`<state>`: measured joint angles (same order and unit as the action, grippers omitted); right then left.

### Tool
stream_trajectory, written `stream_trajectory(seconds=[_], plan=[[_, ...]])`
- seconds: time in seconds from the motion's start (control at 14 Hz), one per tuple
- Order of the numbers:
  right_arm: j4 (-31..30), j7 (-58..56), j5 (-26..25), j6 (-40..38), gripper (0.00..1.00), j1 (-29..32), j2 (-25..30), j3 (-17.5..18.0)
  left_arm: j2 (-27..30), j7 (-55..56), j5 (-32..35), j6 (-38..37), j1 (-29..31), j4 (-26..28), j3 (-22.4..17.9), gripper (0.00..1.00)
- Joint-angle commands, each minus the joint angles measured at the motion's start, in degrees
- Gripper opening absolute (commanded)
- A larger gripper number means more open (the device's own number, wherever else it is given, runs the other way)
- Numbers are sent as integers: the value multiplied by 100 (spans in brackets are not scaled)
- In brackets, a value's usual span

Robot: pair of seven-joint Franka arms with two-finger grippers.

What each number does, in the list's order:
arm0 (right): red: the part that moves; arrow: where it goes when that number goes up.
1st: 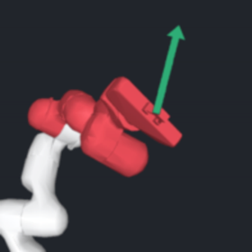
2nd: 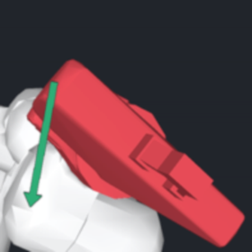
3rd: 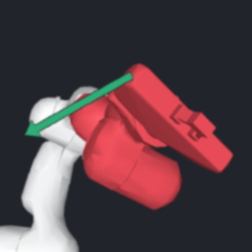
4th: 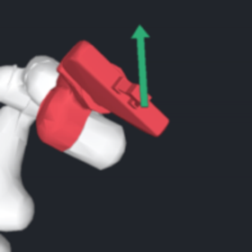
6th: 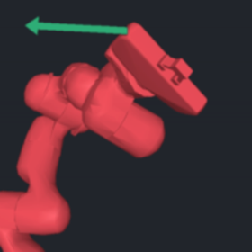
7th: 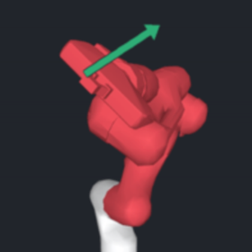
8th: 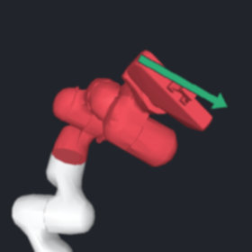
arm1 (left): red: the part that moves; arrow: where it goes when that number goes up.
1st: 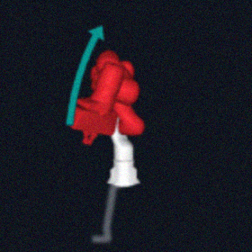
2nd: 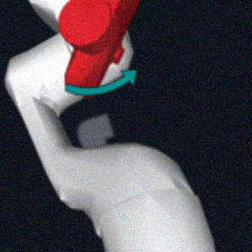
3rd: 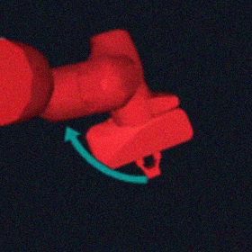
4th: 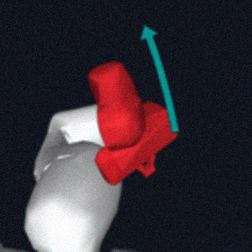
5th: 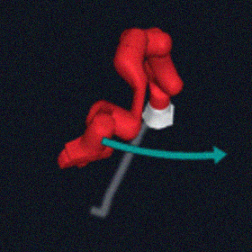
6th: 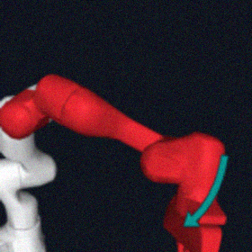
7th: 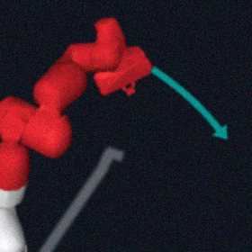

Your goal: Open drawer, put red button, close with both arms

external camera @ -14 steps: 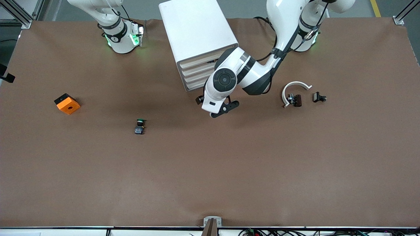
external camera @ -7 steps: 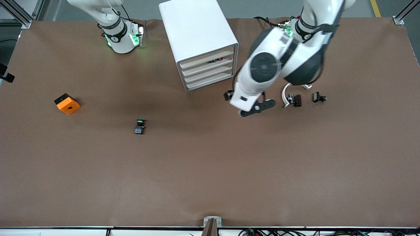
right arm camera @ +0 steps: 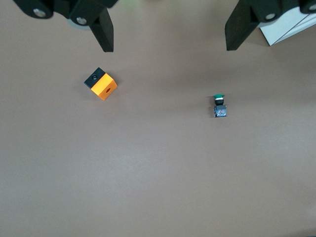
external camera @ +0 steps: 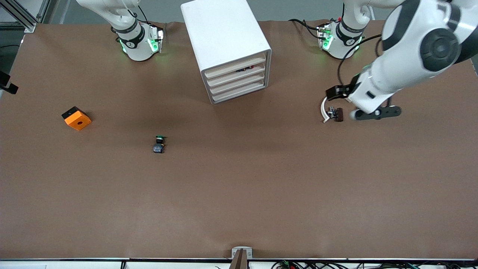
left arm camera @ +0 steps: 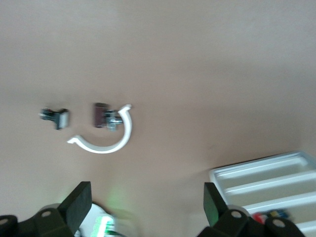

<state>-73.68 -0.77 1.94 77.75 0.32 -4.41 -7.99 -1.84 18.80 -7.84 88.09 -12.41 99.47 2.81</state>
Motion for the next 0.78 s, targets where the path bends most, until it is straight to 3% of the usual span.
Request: stream_trajectory(seconds=[0.0,0.21,0.36,0.71], plan=[[-138,24,-53,12,100,-24,151,-10,658,-1085,98,234,650,792,80,100],[-156,24,-44,-6,100,-41,151,-1,1009,-1869,116,471,1161,1126,88,100],[-165,24,-44,-23,100,-41,168,8,1072,-1924,448,673,1180,1233,115,100],[-384,15,-35,-6,100,-41,370,52,1186,-1916,617,833,1171,935,124,100]])
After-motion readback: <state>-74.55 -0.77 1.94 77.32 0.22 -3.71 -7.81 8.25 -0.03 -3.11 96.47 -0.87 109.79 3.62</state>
